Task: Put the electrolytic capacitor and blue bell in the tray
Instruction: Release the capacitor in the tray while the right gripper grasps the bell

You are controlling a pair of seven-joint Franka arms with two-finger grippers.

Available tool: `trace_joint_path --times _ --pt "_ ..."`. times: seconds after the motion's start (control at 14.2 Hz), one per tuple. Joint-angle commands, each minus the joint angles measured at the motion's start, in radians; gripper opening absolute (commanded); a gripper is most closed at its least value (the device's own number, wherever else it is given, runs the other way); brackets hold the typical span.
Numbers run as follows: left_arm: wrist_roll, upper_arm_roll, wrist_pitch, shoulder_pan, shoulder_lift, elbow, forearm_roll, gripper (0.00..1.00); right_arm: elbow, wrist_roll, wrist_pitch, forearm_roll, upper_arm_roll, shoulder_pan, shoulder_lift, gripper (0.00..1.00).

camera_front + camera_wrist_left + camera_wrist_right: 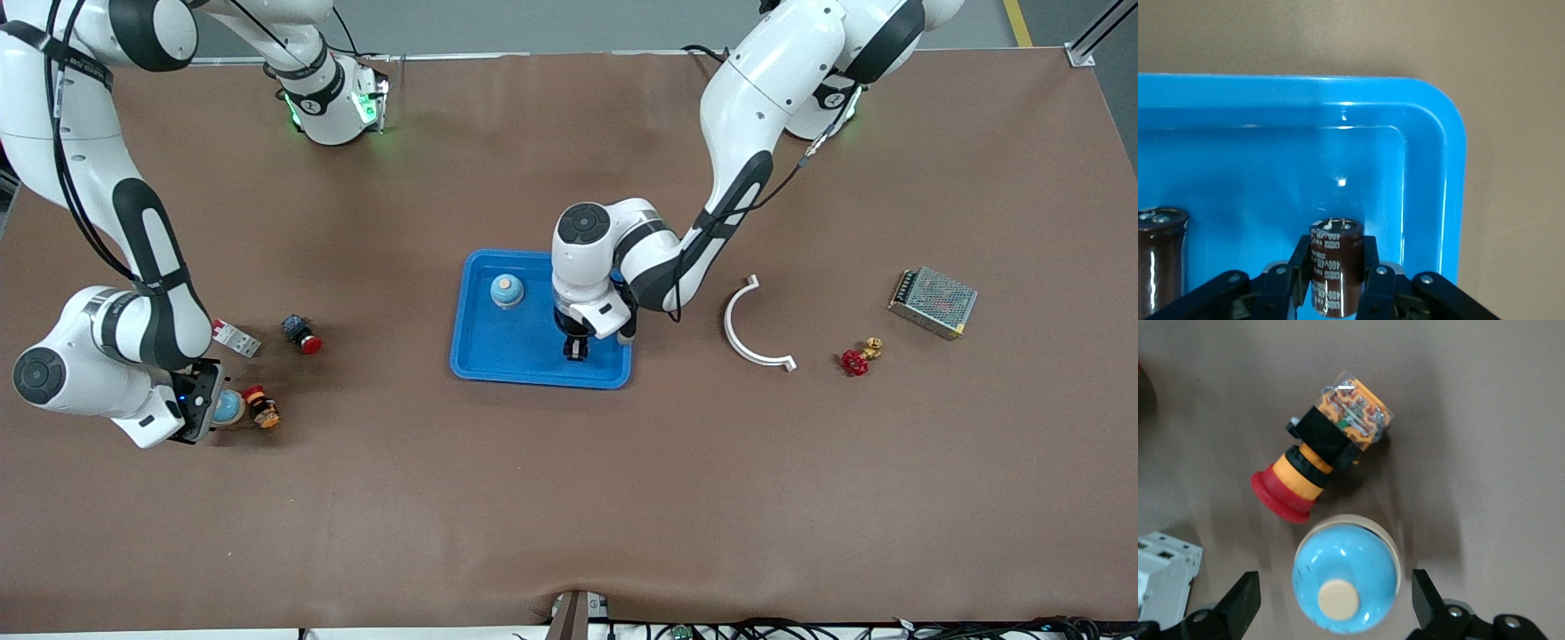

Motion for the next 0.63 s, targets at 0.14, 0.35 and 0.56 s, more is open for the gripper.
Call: trace_joint_path --times 0.14,0.35,0.56 --pt "0.002 0.027 -0.018 -0.043 0.044 0.079 0.003 0.0 -0.032 -0.028 0.036 0.023 0.02 -0.015 -0.012 1.0" --pt "0.002 0.039 -0.018 -0.057 0.044 0.081 0.004 0.0 -0.032 -0.029 0.036 0.023 0.02 -0.015 -0.012 0.99" --pt "0.002 0.041 -0.018 -0.058 0.05 0.081 0.004 0.0 -0.032 -0.028 0.036 0.023 0.02 -0.017 -0.011 0.5"
